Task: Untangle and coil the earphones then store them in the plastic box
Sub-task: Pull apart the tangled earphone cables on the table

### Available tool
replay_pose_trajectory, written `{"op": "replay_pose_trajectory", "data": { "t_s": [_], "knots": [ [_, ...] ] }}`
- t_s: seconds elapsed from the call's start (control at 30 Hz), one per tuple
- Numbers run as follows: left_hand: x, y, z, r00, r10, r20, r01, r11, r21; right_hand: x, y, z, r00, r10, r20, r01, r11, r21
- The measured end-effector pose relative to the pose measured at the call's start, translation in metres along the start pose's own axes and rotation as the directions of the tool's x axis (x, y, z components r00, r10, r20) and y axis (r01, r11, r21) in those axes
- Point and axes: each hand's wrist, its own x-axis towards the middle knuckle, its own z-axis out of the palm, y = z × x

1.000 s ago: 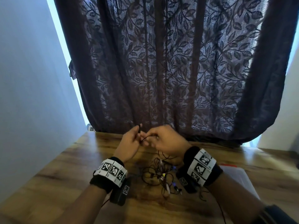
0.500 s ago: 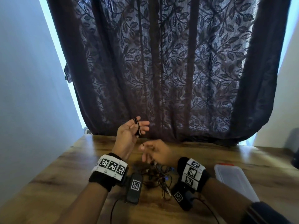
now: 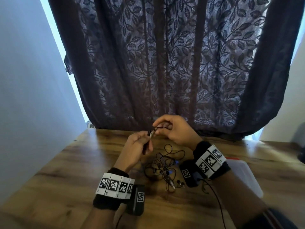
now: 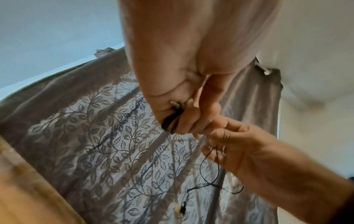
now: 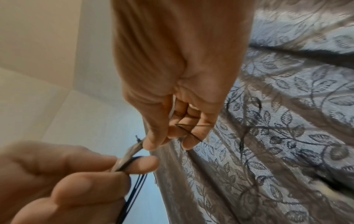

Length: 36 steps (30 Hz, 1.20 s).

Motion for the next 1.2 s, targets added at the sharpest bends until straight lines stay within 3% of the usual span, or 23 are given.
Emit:
{"op": "replay_pose_trajectory", "data": {
  "t_s": [0.13, 0.23, 0.33, 0.5, 0.57, 0.67, 0.77, 0.9, 1.03, 1.2],
  "knots": [
    [-0.023, -0.009, 0.01, 0.999, -0.041, 0.017, 0.044, 0.985, -0.165, -0.018, 0.009, 0.011, 0.99, -0.014, -0.14, 0.032, 0.991, 0.13],
    [-0.042, -0.014, 0.022, 1.0, -0.017, 0.011, 0.02, 0.968, -0.251, -0.033, 0.014, 0.024, 0.982, 0.045, -0.184, -0.001, 0.973, 0.231],
    [-0.058, -0.018, 0.033, 0.999, 0.022, -0.046, -0.038, 0.924, -0.38, -0.052, 0.021, 0.044, 0.986, 0.084, -0.146, -0.047, 0.969, 0.241],
    [-0.069, -0.027, 0.043, 0.989, -0.04, -0.139, -0.051, 0.806, -0.589, -0.093, 0.026, 0.081, 0.99, 0.118, 0.077, -0.139, 0.907, 0.397],
    [-0.066, -0.033, 0.041, 0.977, -0.041, -0.209, -0.076, 0.849, -0.523, -0.106, 0.029, 0.086, 0.976, 0.155, 0.15, -0.188, 0.953, 0.238],
    [-0.062, -0.042, 0.037, 0.943, 0.04, -0.331, -0.12, 0.967, -0.226, -0.12, 0.03, 0.087, 0.931, 0.22, 0.289, -0.267, 0.955, 0.132],
    [-0.06, -0.053, 0.035, 0.912, 0.093, -0.399, -0.141, 0.986, -0.093, -0.124, 0.026, 0.078, 0.895, 0.272, 0.354, -0.294, 0.956, 0.01],
    [-0.058, -0.073, 0.025, 0.857, 0.128, -0.499, -0.119, 0.992, 0.049, -0.124, 0.026, 0.058, 0.908, 0.277, 0.314, -0.253, 0.96, -0.117],
    [-0.056, -0.072, 0.016, 0.786, 0.144, -0.602, -0.091, 0.989, 0.118, -0.129, 0.027, 0.052, 0.93, 0.274, 0.244, -0.27, 0.962, -0.048],
    [-0.062, -0.067, 0.001, 0.684, 0.121, -0.72, -0.114, 0.992, 0.059, -0.132, 0.045, 0.045, 0.942, 0.335, 0.015, -0.335, 0.941, 0.048]
  ]
}}
